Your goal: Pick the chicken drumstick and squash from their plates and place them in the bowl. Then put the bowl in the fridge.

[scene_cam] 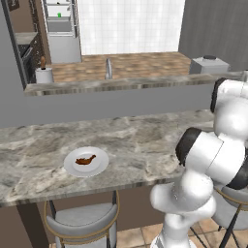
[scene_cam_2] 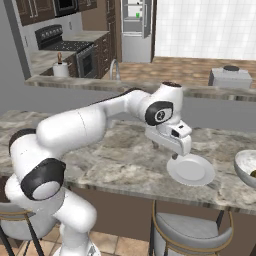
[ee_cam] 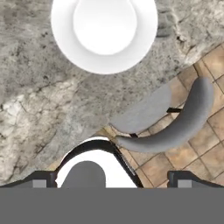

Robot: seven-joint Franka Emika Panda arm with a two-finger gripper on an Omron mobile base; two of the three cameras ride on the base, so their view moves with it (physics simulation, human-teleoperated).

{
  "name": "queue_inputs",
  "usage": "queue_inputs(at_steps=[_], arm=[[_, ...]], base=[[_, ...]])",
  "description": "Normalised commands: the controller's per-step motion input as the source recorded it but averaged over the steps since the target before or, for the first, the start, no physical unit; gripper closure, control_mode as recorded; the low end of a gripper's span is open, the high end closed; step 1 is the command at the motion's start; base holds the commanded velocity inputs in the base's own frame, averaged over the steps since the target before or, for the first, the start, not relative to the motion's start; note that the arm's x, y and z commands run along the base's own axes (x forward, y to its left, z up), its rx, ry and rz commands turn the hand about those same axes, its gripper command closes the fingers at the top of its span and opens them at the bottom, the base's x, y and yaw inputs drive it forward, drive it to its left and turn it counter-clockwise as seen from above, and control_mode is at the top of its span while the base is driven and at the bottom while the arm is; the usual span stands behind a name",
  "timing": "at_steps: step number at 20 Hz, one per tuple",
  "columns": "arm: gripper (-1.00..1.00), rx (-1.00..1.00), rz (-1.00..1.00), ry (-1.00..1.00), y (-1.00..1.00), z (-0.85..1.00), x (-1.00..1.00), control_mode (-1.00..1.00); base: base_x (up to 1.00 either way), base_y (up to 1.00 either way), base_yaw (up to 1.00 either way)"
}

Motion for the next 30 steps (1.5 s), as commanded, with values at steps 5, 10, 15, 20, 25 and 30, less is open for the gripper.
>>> queue_inputs(at_steps=[5,10,15,20,25,30], arm=[[-1.0,-0.03,0.0,0.11,0.74,0.33,0.12,-1.0],[-1.0,0.0,0.09,0.28,0.62,0.52,0.27,-1.0],[-1.0,0.0,0.14,0.43,0.57,0.47,0.24,-1.0],[-1.0,0.0,0.19,0.3,0.62,0.2,0.2,-1.0],[-1.0,0.0,0.4,0.2,0.56,0.05,0.14,-1.0],[-1.0,0.03,0.41,0.18,0.47,0.0,0.04,-1.0]], base=[[0.0,0.0,0.0],[0.0,0.0,0.0],[0.0,0.0,0.0],[0.0,0.0,0.0],[0.0,0.0,0.0],[0.0,0.0,0.0]])
